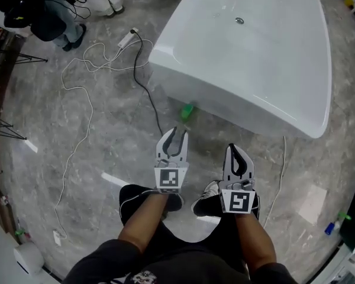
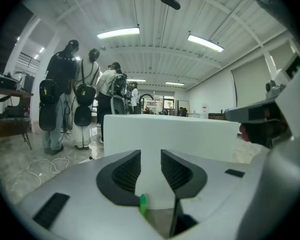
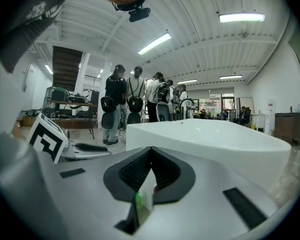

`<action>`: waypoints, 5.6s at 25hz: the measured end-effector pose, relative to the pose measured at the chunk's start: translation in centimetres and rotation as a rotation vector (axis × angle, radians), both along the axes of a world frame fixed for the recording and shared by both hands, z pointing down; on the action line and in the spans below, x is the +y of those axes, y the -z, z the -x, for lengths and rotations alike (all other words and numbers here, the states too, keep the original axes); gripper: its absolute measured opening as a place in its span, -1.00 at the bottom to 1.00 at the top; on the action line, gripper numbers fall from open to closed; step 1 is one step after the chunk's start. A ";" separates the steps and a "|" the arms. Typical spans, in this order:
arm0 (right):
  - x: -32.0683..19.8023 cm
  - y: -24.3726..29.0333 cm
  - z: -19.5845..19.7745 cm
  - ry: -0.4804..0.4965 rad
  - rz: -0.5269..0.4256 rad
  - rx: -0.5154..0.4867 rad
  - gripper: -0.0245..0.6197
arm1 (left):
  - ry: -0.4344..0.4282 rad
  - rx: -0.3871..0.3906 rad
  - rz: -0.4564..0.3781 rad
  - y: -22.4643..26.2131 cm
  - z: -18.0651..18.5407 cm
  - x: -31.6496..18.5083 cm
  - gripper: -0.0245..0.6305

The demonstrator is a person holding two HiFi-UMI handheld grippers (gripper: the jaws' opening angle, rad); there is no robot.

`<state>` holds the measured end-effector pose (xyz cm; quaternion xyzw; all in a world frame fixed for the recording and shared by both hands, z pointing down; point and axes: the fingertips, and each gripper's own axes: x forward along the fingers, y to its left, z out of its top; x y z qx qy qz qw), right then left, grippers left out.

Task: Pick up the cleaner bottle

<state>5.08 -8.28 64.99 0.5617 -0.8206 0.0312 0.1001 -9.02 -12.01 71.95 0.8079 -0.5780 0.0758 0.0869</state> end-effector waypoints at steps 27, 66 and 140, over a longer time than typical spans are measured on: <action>-0.9 -25.6 1.3 0.113 -0.021 0.021 -0.88 | -0.062 -0.093 0.078 -42.8 -1.3 -10.2 -0.01; -2.4 -23.7 0.2 0.109 -0.049 0.091 -0.88 | 0.004 -0.079 0.000 -36.0 -1.9 -13.2 -0.37; 6.1 45.7 -10.9 -0.267 -0.176 0.012 -0.88 | -0.266 0.051 -0.051 51.0 -10.3 4.7 -0.38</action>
